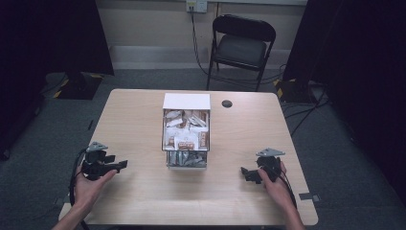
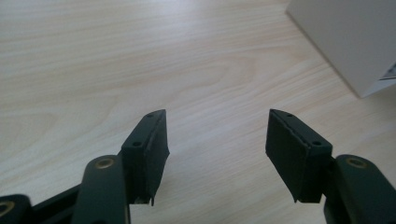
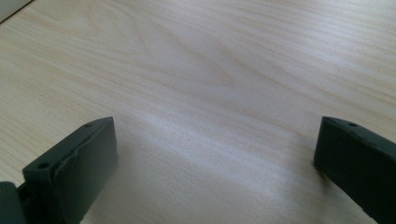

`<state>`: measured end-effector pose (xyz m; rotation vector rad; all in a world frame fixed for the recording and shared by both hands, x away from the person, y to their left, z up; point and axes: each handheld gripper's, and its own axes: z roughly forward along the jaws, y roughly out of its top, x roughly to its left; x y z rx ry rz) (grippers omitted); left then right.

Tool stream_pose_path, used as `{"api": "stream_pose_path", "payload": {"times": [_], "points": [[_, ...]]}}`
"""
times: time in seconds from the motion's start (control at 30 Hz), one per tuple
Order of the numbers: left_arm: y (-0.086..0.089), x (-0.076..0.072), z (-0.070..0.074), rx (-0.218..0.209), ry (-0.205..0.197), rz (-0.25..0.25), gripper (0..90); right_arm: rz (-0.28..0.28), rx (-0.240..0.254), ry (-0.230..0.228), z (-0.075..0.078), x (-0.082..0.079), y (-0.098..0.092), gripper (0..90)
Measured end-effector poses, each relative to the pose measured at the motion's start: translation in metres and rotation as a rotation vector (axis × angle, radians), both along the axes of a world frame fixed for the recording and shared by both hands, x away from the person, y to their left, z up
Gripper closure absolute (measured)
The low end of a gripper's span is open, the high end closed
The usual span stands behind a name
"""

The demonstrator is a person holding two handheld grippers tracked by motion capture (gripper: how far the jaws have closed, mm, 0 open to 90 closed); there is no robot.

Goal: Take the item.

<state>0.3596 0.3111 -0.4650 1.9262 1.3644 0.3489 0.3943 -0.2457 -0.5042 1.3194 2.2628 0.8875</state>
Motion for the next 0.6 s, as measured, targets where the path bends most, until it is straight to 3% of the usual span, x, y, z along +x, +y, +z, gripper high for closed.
{"api": "stream_pose_path", "payload": {"times": [0.1, 0.5, 0.6], "points": [[-0.004, -0.003, 0.007, 0.011, -0.041, -0.038, 39.8, 0.0, 0.0, 0.0, 0.0, 0.0, 0.0, 0.0], [-0.024, -0.013, 0.031, -0.082, -0.124, -0.195, 39.9, 0.0, 0.0, 0.0, 0.0, 0.0, 0.0, 0.0], [-0.027, -0.016, 0.039, -0.091, -0.166, -0.23, 42.7, 0.0, 0.0, 0.0, 0.0, 0.0, 0.0, 0.0]]}}
